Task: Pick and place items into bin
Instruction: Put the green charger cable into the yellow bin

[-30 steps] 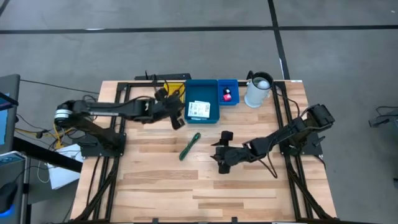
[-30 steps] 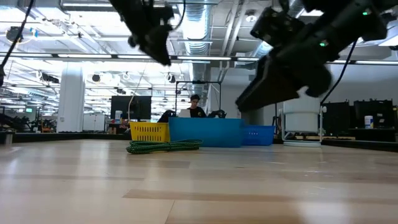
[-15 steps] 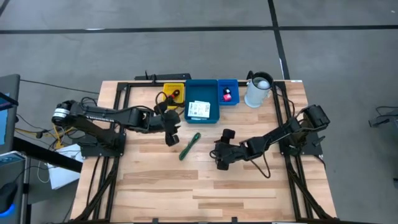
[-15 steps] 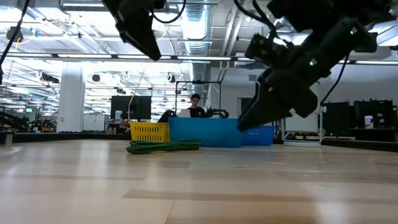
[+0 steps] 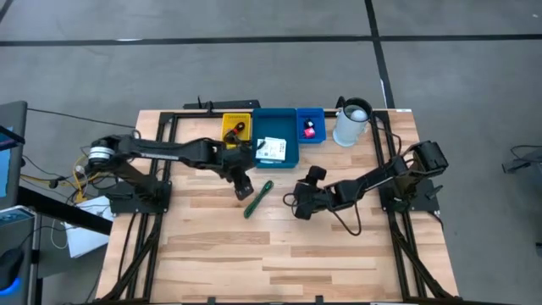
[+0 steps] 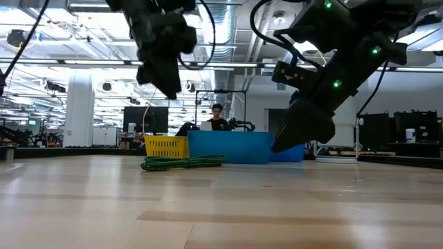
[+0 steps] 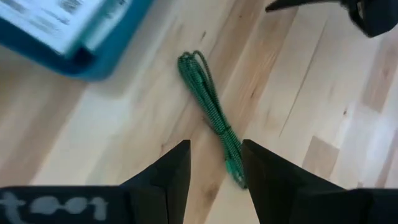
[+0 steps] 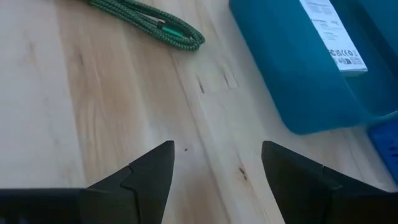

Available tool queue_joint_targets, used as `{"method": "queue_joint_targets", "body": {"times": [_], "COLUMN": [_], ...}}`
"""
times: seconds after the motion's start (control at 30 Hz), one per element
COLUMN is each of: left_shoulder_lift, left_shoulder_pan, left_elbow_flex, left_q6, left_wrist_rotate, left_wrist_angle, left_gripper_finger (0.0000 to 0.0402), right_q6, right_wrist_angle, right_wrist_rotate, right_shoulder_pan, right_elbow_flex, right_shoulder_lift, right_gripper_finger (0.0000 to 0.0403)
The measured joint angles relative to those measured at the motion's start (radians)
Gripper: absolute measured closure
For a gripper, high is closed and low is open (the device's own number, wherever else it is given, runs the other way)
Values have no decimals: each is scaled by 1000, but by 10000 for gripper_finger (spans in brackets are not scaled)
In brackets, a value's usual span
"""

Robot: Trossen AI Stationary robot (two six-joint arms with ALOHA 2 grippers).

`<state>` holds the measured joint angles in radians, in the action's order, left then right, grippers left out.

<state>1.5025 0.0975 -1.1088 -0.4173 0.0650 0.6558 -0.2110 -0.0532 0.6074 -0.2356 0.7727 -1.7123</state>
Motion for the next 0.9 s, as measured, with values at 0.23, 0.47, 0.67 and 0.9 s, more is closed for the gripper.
{"method": "queue_joint_targets", "body": {"times": [0.23,0.47,0.67,0.9], "left_shoulder_lift": [121,182,206,204], "left_shoulder_pan": [-18,-64,-90,-113], "left_elbow_flex": [-14,-14,-14,-14], "left_q6": [-79,-130,-180,-180], "left_wrist_rotate": [63,28,-1,-46], "left_wrist_angle": [4,-10,-57,-108], "left_gripper_finger": [269,269,269,269], "right_q6": [-52,-126,-132,-169], "right_wrist_angle": [-58,-149,-161,-180], "right_wrist_rotate": [-6,-3,-1,-3], "right_shoulder_pan": [-23,-67,-86,-129], "right_elbow_flex": [0,0,0,0], "right_shoulder_lift": [0,0,1,1], "right_gripper_finger": [168,168,168,168]}}
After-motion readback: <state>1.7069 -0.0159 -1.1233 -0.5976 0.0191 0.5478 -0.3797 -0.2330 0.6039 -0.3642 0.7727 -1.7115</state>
